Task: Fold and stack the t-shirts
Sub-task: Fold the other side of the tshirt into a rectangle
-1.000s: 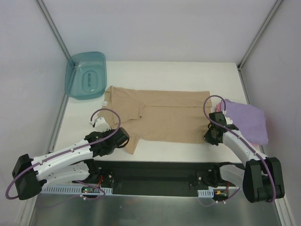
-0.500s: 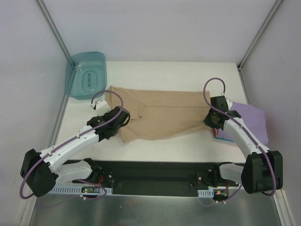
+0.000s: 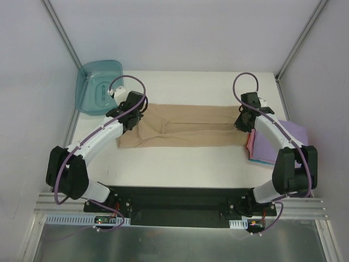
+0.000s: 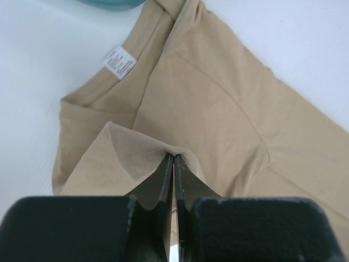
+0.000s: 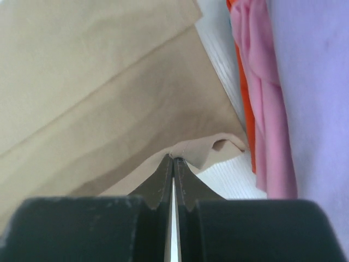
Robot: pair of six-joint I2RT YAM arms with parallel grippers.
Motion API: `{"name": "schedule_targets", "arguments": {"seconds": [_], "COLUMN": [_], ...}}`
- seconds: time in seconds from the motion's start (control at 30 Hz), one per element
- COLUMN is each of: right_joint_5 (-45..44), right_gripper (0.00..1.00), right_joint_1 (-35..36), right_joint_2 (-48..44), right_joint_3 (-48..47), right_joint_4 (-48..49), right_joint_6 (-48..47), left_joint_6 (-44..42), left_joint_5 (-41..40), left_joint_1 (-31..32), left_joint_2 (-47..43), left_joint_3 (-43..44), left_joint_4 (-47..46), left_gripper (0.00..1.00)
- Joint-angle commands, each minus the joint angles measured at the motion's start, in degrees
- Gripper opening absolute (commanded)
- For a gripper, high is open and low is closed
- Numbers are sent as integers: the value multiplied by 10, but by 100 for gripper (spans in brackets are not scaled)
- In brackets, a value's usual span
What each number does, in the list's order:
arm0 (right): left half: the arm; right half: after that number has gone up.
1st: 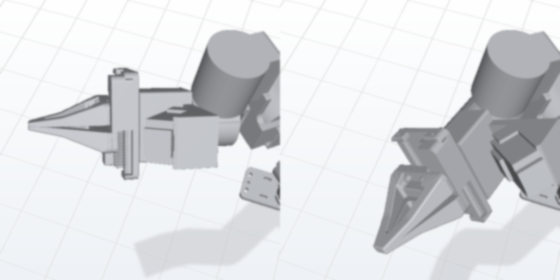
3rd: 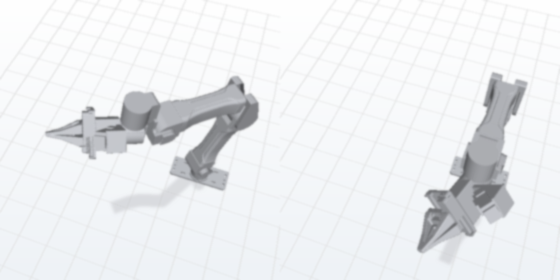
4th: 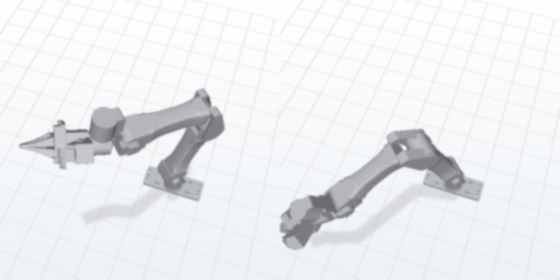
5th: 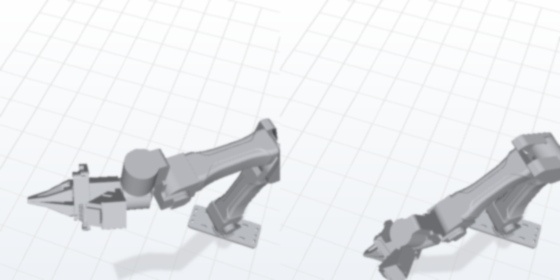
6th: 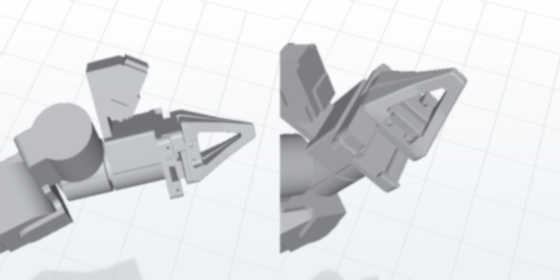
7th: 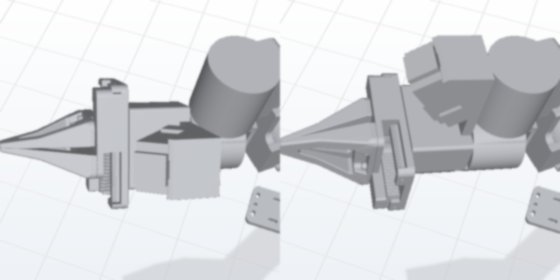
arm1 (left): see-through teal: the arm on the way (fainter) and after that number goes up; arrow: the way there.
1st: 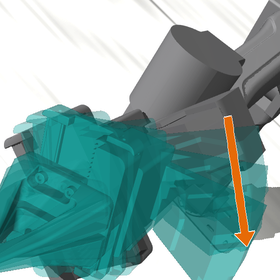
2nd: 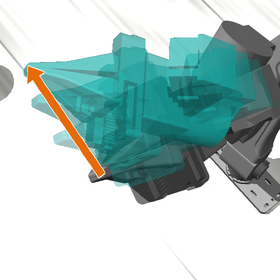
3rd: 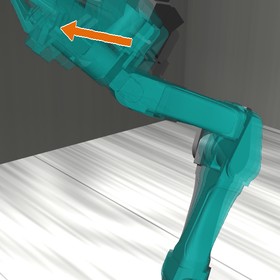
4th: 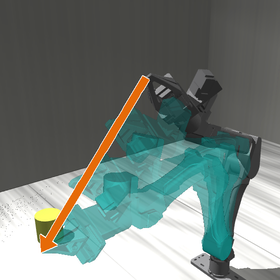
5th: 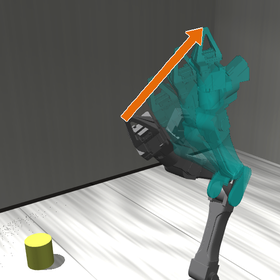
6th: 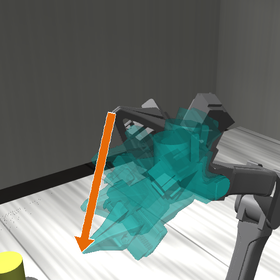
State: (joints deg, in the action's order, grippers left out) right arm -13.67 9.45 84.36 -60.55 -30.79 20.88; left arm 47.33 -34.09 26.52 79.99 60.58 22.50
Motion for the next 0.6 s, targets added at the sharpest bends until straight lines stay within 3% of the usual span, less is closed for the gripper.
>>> {"name": "schedule_targets", "arguments": {"seconds": [0.0, 0.27, 0.33, 0.37, 0.47, 0.5, 0.57], "right_joint_5": [-18, -27, -32, -44, -51, -45, -31], "right_gripper": [1, 3, 8, 10, 34, 55, 76], "right_joint_1": [-12, -24, -25, -25, -27, -25, -21], "right_joint_2": [46, 175, 193, 209, 224, 224, 216], "right_joint_3": [-71, -176, -195, -213, -243, -248, -245], "right_joint_4": [-9, -30, -43, -45, -51, -53, -49], "right_joint_6": [-5, -14, -12, -14, -33, -40, -63], "left_joint_6": [-65, -96, -102, -115, -144, -148, -139], "left_joint_5": [28, 58, 67, 66, 74, 82, 110], "left_joint_1": [-27, -68, -78, -80, -86, -86, -86], "left_joint_2": [71, 196, 236, 250, 298, 303, 291], "left_joint_3": [69, 174, 211, 228, 282, 289, 274], "left_joint_4": [-32, -31, -31, -31, -26, -22, -19], "left_gripper": [0, 0, 0, 5, 50, 73, 86]}}
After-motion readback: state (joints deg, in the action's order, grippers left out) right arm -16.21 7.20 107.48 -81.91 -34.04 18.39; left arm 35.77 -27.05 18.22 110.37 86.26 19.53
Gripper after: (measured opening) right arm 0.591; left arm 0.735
